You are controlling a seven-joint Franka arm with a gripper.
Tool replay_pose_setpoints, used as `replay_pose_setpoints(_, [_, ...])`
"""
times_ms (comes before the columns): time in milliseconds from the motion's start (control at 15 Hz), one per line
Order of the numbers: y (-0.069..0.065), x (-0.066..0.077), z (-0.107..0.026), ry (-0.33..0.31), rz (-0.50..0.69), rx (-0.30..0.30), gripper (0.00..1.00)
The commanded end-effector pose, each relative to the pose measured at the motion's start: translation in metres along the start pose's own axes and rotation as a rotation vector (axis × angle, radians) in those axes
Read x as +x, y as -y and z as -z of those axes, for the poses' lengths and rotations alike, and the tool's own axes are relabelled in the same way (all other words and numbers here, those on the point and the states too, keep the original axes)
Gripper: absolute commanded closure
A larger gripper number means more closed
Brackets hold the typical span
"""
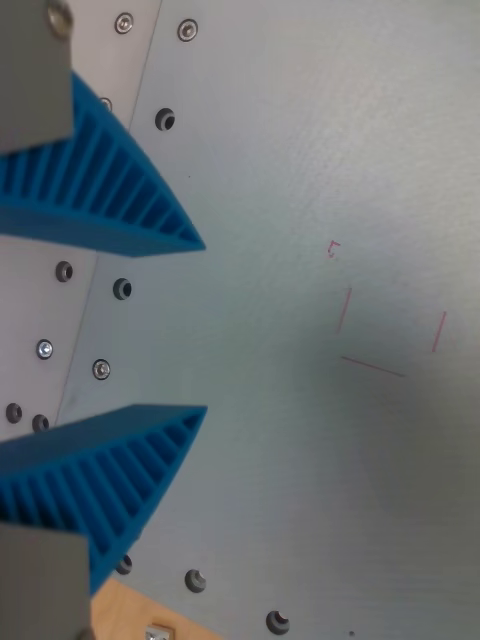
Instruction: Close gripper
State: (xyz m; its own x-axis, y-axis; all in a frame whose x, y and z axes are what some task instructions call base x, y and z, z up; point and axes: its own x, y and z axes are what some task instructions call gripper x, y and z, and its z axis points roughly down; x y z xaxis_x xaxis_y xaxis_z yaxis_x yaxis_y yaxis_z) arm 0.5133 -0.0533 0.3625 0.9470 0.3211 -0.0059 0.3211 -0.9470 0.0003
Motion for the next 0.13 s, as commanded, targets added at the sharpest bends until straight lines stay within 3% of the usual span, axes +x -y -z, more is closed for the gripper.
replay_pose_setpoints(67, [-0.0003, -0.0004, 0.0023, -0.004, 0.000, -0.002, 1.00])
replay_pose_setpoints(133, [-0.0003, -0.0004, 0.0023, -0.004, 0.000, -0.002, 1.00])
